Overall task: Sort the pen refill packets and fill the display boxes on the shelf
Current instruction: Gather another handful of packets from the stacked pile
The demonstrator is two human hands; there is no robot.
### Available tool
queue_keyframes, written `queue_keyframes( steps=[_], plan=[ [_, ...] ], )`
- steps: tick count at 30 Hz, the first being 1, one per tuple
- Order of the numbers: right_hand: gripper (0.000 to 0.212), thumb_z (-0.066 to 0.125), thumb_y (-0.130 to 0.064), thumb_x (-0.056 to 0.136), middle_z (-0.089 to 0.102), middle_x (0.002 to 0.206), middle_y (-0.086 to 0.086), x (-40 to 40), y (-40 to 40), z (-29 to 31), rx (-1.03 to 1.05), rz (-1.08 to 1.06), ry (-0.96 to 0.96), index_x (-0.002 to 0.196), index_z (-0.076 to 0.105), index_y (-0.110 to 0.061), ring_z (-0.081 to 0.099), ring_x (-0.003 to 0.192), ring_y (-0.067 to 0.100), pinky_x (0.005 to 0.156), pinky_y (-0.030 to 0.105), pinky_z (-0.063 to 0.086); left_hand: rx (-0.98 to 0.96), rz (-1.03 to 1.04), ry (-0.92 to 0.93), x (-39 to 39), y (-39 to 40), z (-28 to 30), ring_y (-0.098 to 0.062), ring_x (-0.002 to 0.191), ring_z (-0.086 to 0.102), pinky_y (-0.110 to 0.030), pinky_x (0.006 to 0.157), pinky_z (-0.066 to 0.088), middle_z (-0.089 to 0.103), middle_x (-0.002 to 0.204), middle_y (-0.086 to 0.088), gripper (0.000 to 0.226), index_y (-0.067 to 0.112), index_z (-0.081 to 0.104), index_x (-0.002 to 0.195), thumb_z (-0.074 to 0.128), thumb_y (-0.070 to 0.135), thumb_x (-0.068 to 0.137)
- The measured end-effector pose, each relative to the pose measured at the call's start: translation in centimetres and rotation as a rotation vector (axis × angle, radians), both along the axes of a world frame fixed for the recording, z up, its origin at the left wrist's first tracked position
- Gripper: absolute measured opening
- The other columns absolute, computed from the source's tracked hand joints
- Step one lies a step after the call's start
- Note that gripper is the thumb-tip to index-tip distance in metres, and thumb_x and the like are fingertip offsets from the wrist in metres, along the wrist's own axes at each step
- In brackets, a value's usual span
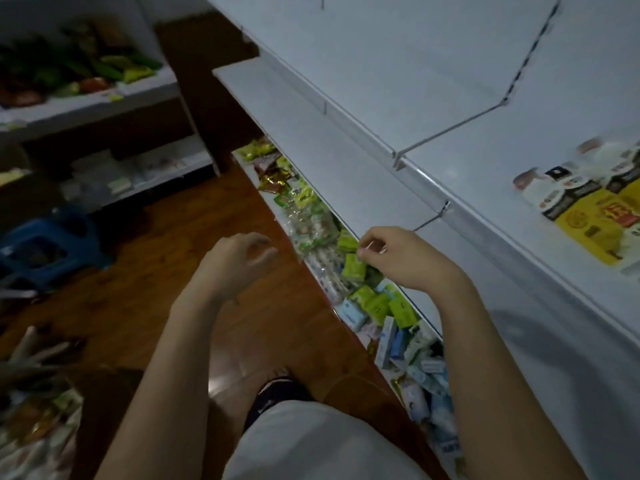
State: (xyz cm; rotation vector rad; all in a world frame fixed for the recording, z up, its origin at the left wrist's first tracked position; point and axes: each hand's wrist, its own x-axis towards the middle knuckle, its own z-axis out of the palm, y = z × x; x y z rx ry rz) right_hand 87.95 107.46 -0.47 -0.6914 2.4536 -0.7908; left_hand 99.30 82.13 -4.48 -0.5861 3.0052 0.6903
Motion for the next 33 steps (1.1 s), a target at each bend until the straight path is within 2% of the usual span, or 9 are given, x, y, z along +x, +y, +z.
queue_keyframes(
  steps=[2, 5, 8, 11, 15, 20, 25, 30, 33],
  plan=[
    [0.016, 0.056, -0.035, 0.097, 0.064, 0.099, -0.006, 0.1, -2.6, -1.2, 0.027, 0.037, -0.018, 0.104, 0.065, -0.024, 0.06, 0.088, 0.012, 0.084, 0.039, 0.054, 0.02, 0.079, -0.021, 1.5, -2.3, -1.0, -0.006, 0.082, 0.058, -0.014, 0.059, 0.041, 0.059, 0.13, 0.003, 0.044, 0.025, 0.058, 0.131, 0.049, 0.052, 0.098],
    [0.016, 0.056, -0.035, 0.097, 0.063, 0.098, -0.006, 0.0, -7.7, -2.8, 0.063, 0.094, -0.054, 0.105, 0.065, -0.024, 0.06, 0.086, 0.01, 0.081, 0.035, 0.054, 0.05, 0.169, -0.044, 3.0, -6.3, -2.3, -0.012, 0.089, 0.063, -0.03, 0.077, 0.053, 0.061, 0.129, 0.004, 0.045, 0.027, 0.058, 0.13, 0.048, 0.055, 0.097],
    [0.016, 0.056, -0.038, 0.097, 0.062, 0.099, -0.007, -0.3, -13.9, -4.1, 0.117, 0.156, -0.093, 0.105, 0.064, -0.026, 0.061, 0.086, 0.011, 0.077, 0.035, 0.055, 0.105, 0.208, -0.072, 3.9, -10.8, -3.7, -0.014, 0.106, 0.06, -0.034, 0.088, 0.051, 0.061, 0.129, 0.004, 0.044, 0.026, 0.059, 0.13, 0.049, 0.054, 0.097],
    [0.016, 0.056, -0.039, 0.097, 0.061, 0.099, -0.009, -0.9, -20.5, -5.1, 0.153, 0.208, -0.124, 0.107, 0.062, -0.027, 0.06, 0.089, 0.011, 0.081, 0.036, 0.054, 0.159, 0.255, -0.075, 4.9, -16.2, -4.9, -0.009, 0.095, 0.059, -0.037, 0.091, 0.051, 0.06, 0.129, 0.003, 0.045, 0.026, 0.059, 0.131, 0.049, 0.054, 0.097],
    [0.02, 0.056, -0.04, 0.097, 0.06, 0.102, -0.009, -2.1, -28.3, -5.8, 0.171, 0.267, -0.164, 0.112, 0.061, -0.027, 0.059, 0.089, 0.012, 0.072, 0.029, 0.048, 0.201, 0.318, -0.125, 6.3, -23.7, -5.5, -0.016, 0.117, 0.055, -0.042, 0.097, 0.049, 0.06, 0.129, 0.005, 0.046, 0.028, 0.059, 0.131, 0.049, 0.056, 0.096],
    [0.021, 0.056, -0.042, 0.097, 0.059, 0.104, -0.01, -5.0, -35.5, -6.8, 0.201, 0.271, -0.175, 0.113, 0.06, -0.029, 0.058, 0.087, 0.01, 0.071, 0.03, 0.047, 0.235, 0.417, -0.153, 6.6, -31.8, -5.6, -0.017, 0.117, 0.053, -0.041, 0.097, 0.047, 0.06, 0.127, 0.006, 0.044, 0.032, 0.057, 0.131, 0.05, 0.056, 0.095],
    [0.025, 0.056, -0.04, 0.097, 0.06, 0.102, -0.009, -9.1, -42.1, -7.8, 0.206, 0.274, -0.191, 0.117, 0.061, -0.025, 0.059, 0.094, 0.011, 0.085, 0.035, 0.052, 0.263, 0.433, -0.216, 2.8, -38.0, -7.0, -0.014, 0.116, 0.051, -0.035, 0.092, 0.046, 0.058, 0.129, 0.007, 0.043, 0.034, 0.055, 0.132, 0.05, 0.056, 0.095],
    [0.027, 0.054, -0.041, 0.099, 0.06, 0.102, -0.008, -15.7, -49.4, -8.3, 0.185, 0.289, -0.189, 0.12, 0.059, -0.024, 0.06, 0.091, 0.012, 0.08, 0.033, 0.052, 0.254, 0.381, -0.244, -5.1, -44.5, -7.0, -0.014, 0.113, 0.054, -0.03, 0.086, 0.046, 0.057, 0.132, 0.005, 0.044, 0.029, 0.054, 0.135, 0.051, 0.052, 0.097],
    [0.031, 0.053, -0.042, 0.099, 0.059, 0.108, -0.006, -20.4, -54.4, -7.7, 0.187, 0.314, -0.179, 0.124, 0.057, -0.023, 0.059, 0.097, 0.014, 0.082, 0.033, 0.051, 0.221, 0.389, -0.235, -9.7, -48.9, -5.3, -0.017, 0.117, 0.054, -0.033, 0.092, 0.048, 0.057, 0.134, 0.002, 0.044, 0.027, 0.054, 0.135, 0.051, 0.049, 0.098]
  ],
)
